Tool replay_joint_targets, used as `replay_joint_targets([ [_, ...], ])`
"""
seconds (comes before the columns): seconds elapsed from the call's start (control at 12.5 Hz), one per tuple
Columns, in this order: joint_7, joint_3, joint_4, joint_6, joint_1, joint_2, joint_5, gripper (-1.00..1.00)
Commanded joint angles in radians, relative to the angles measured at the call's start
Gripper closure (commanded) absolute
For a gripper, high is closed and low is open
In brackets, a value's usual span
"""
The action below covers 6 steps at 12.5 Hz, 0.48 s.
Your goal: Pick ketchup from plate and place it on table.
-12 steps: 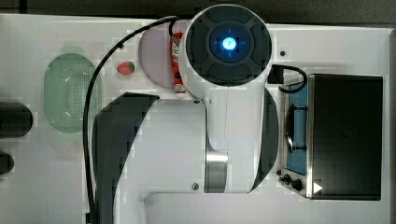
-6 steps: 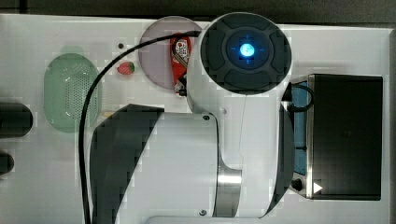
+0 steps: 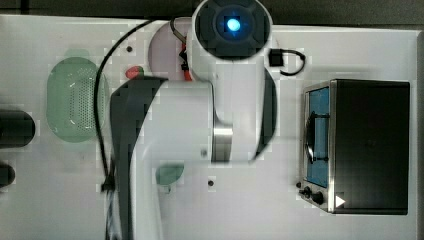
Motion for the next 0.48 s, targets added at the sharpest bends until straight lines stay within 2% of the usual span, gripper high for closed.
replay_joint_targets([
  [0.08,-0.160,0.016,0.031,0.030,0.002,0.109,0.000,-1.00],
  [0.48,-0.338,0.027,0.147,0.059,0.029,0.307,-0.052,-1.00],
])
